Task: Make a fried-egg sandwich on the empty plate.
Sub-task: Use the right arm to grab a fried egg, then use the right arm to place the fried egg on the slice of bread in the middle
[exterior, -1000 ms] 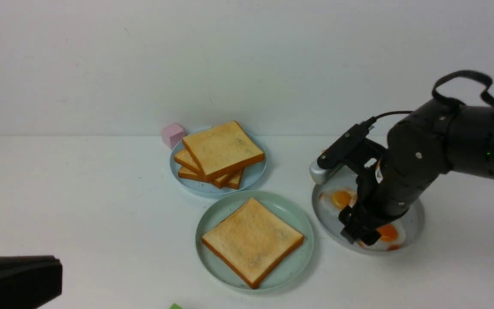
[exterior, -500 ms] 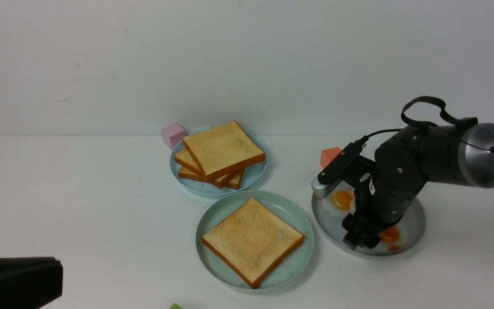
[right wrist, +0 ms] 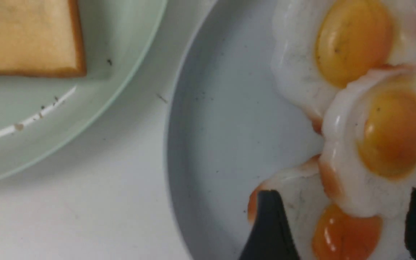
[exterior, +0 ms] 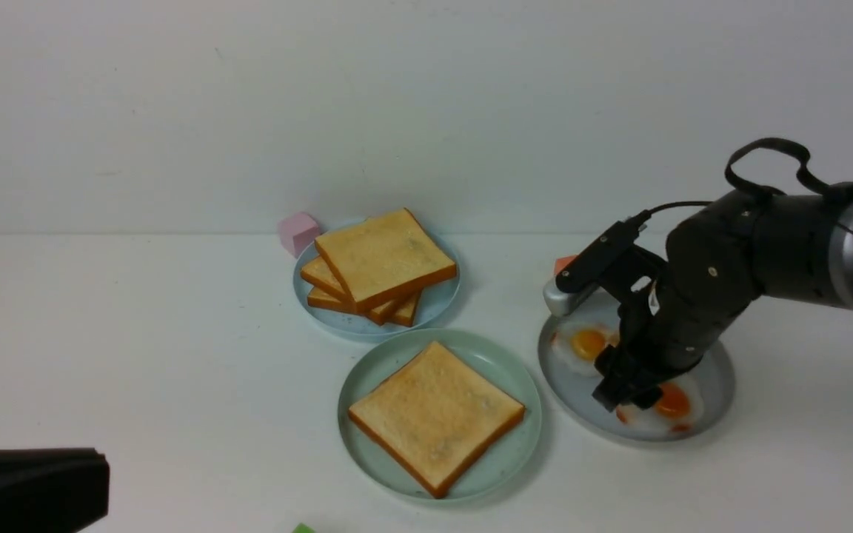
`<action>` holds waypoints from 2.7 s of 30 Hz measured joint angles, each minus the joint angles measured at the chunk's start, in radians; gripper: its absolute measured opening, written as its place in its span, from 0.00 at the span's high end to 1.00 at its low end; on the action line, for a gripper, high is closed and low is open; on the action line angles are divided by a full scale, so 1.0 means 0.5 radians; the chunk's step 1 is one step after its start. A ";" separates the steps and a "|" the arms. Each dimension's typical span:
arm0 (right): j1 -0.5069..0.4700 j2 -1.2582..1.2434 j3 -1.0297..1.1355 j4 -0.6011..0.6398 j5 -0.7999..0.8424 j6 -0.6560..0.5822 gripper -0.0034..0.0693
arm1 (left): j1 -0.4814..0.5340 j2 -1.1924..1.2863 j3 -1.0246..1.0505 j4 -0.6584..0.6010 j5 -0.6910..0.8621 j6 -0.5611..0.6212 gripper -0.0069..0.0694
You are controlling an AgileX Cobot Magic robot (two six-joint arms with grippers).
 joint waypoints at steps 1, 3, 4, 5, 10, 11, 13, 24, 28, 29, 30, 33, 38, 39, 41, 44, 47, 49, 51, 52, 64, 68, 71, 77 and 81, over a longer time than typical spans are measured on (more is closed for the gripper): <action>-0.006 0.008 0.000 0.011 -0.042 0.000 0.27 | 0.000 0.000 0.002 0.000 0.000 0.000 0.93; -0.015 0.031 0.000 0.015 -0.108 0.000 0.25 | 0.000 0.000 0.002 0.000 -0.002 0.000 0.93; -0.021 0.042 0.000 0.017 -0.142 0.000 0.25 | 0.000 0.000 0.002 0.000 -0.002 0.000 0.93; -0.028 0.051 0.000 0.017 -0.161 0.000 0.24 | 0.000 0.000 0.002 0.000 -0.002 0.000 0.93; -0.092 0.136 -0.018 0.017 -0.244 0.000 0.22 | 0.000 0.000 0.002 0.000 -0.004 0.000 0.93; -0.106 0.151 -0.018 0.017 -0.248 0.000 0.22 | 0.000 0.000 0.002 0.000 -0.004 0.000 0.93; -0.121 0.173 -0.020 0.026 -0.259 0.000 0.22 | 0.000 0.000 0.002 -0.002 -0.004 0.000 0.93; -0.136 0.206 -0.041 -0.013 -0.267 -0.012 0.38 | 0.000 0.000 0.002 -0.009 -0.004 0.000 0.93; -0.136 0.188 -0.043 -0.013 -0.231 -0.032 0.40 | 0.000 0.000 0.002 -0.032 0.006 0.000 0.93; -0.136 0.175 -0.043 -0.013 -0.220 -0.043 0.43 | 0.000 0.000 0.002 -0.032 0.017 0.000 0.93; -0.136 0.170 -0.043 -0.013 -0.213 -0.046 0.44 | 0.000 0.000 0.002 -0.032 0.019 0.000 0.93; -0.123 0.091 -0.036 -0.011 -0.150 -0.058 0.67 | 0.000 0.000 0.002 -0.032 0.038 0.000 0.92; -0.120 -0.110 -0.034 -0.013 -0.106 -0.063 0.85 | 0.000 0.000 0.002 -0.032 0.043 0.000 0.92; -0.117 -0.139 -0.034 -0.012 -0.088 -0.063 0.85 | 0.000 0.000 0.002 -0.033 0.044 0.000 0.92; -0.117 -0.180 -0.034 -0.033 -0.067 -0.060 0.85 | 0.000 0.000 0.002 -0.037 0.045 0.000 0.92; -0.111 -0.227 -0.030 -0.112 -0.028 -0.034 0.85 | 0.000 0.000 0.002 -0.038 0.053 0.000 0.92; -0.083 -0.282 -0.024 -0.179 0.028 0.002 0.85 | 0.000 0.000 0.002 -0.034 0.072 0.002 0.92; 0.003 -0.385 -0.018 -0.227 0.080 0.057 0.85 | 0.000 0.000 0.002 0.003 0.095 0.002 0.92; 0.050 -0.439 -0.018 -0.231 0.093 0.102 0.85 | 0.000 0.000 0.002 0.033 0.102 0.002 0.92; 0.160 -0.517 -0.018 -0.231 0.125 0.188 0.85 | 0.000 0.000 0.002 0.059 0.104 0.002 0.92; 0.822 -0.442 -0.018 -0.206 0.064 0.595 0.85 | 0.000 0.000 0.002 0.092 0.054 0.002 0.91; 0.832 -0.307 -0.018 -0.261 -0.047 0.655 0.85 | 0.000 0.000 0.002 0.092 0.032 0.002 0.91; 0.832 -0.251 -0.019 -0.336 -0.103 0.691 0.85 | 0.000 0.000 0.002 0.092 0.030 0.002 0.91; 0.832 -0.136 -0.115 -0.602 -0.136 0.823 0.85 | 0.000 0.000 0.002 0.092 0.028 0.002 0.91; 0.832 -0.081 -0.157 -0.679 -0.141 0.866 0.85 | 0.000 0.000 0.002 0.092 0.026 0.002 0.91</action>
